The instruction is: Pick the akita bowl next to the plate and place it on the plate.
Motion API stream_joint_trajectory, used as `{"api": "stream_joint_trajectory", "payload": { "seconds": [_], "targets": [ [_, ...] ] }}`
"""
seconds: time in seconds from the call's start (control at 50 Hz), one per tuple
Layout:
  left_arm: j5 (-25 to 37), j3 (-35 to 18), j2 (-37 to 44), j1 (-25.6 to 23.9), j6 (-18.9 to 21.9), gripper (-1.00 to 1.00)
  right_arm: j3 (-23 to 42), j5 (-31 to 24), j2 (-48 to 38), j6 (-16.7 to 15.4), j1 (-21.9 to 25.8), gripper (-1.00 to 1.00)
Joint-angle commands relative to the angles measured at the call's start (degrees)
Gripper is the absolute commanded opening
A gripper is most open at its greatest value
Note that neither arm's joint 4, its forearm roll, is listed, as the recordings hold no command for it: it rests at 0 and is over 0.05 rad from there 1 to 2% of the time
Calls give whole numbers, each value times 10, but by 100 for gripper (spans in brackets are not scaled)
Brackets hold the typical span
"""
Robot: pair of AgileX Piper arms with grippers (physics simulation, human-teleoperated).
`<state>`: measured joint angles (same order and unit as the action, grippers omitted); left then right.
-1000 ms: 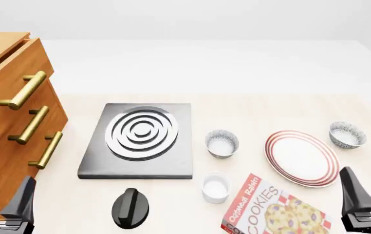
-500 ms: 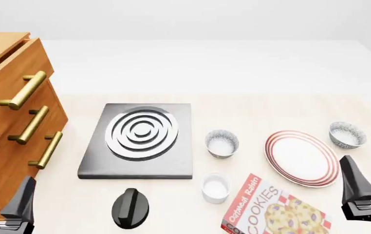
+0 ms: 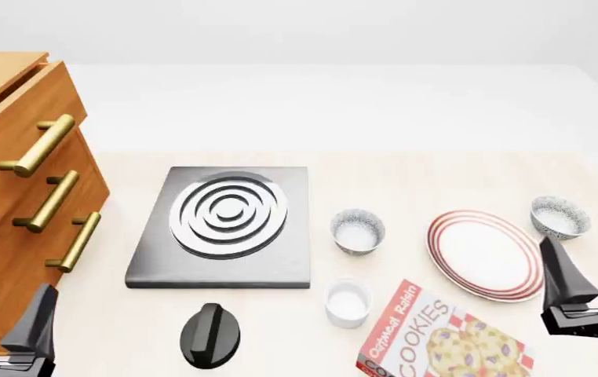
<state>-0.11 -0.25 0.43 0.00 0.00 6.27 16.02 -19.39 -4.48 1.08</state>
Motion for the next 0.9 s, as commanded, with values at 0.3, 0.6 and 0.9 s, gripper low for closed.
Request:
{"api": "stream_joint_trajectory", "payload": {
  "seconds": [0.3, 0.6, 0.9],
  "targets": [
    [0, 0, 0, 0, 0, 100, 13, 77, -93, -12, -3, 100],
    [0, 0, 0, 0, 0, 100, 19, 122, -150, -15, -11, 100],
    [0, 0, 0, 0, 0, 100, 28, 157, -198, -17, -18, 100]
  ]
}}
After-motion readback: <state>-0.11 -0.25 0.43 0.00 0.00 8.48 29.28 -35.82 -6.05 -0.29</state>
